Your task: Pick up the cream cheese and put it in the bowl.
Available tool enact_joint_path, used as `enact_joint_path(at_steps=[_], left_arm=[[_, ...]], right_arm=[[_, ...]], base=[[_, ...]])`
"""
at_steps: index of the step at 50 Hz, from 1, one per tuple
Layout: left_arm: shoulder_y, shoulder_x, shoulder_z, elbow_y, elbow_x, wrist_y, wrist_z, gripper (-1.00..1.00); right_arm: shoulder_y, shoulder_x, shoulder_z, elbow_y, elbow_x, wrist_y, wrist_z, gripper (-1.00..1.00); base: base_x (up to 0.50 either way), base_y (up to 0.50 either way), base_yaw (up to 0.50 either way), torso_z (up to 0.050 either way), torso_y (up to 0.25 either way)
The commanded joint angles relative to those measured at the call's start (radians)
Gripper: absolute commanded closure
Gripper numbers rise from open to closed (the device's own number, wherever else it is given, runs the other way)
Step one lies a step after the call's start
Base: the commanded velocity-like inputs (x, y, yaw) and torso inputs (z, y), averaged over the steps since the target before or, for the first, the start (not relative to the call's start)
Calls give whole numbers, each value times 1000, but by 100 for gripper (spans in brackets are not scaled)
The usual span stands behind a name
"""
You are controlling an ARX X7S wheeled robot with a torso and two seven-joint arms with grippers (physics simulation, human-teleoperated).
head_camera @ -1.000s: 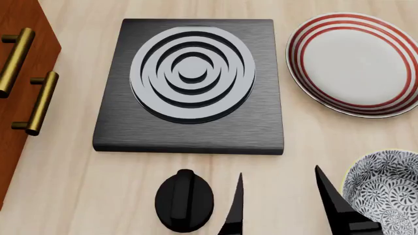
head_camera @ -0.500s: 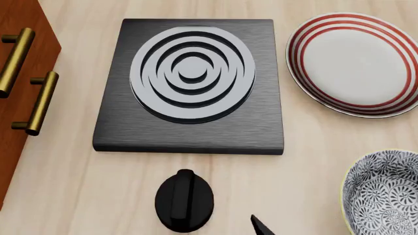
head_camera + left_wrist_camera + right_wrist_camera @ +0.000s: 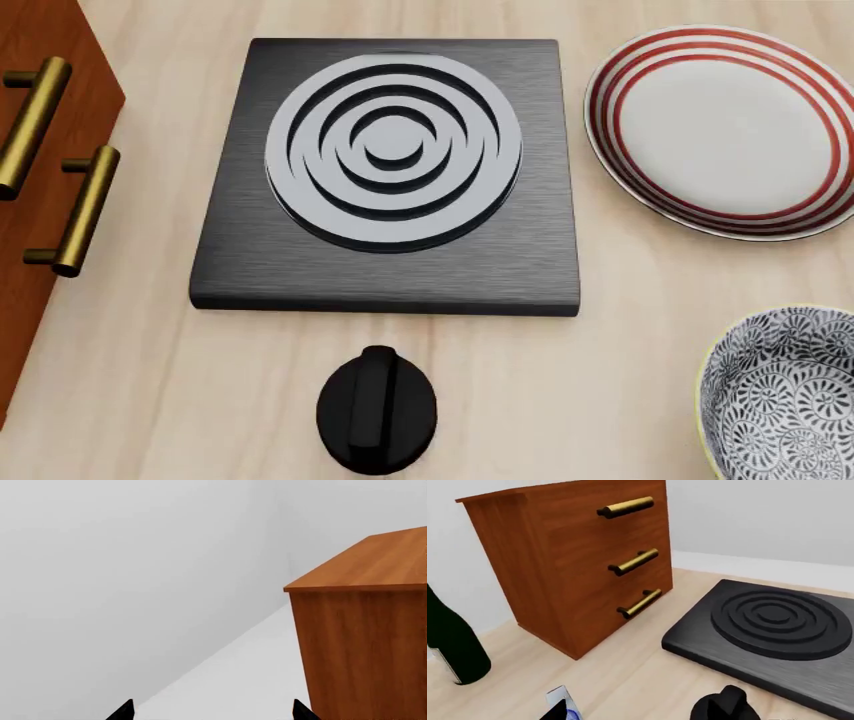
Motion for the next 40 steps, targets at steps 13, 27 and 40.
enact_joint_path(at_steps=[13, 27, 40], left_arm=[[-17, 2, -13, 4, 1, -24, 13, -100], [-26, -1, -17, 8, 3, -38, 15, -100], [-41, -2, -11, 17, 12, -49, 8, -100]], right_arm=[[292, 58, -300, 2, 180, 50, 145, -100], [374, -2, -346, 38, 244, 154, 174, -100], [442, -39, -367, 59, 295, 240, 196, -100]], base=[[0, 0, 0, 0, 0], [0, 0, 0, 0, 0], [0, 0, 0, 0, 0]])
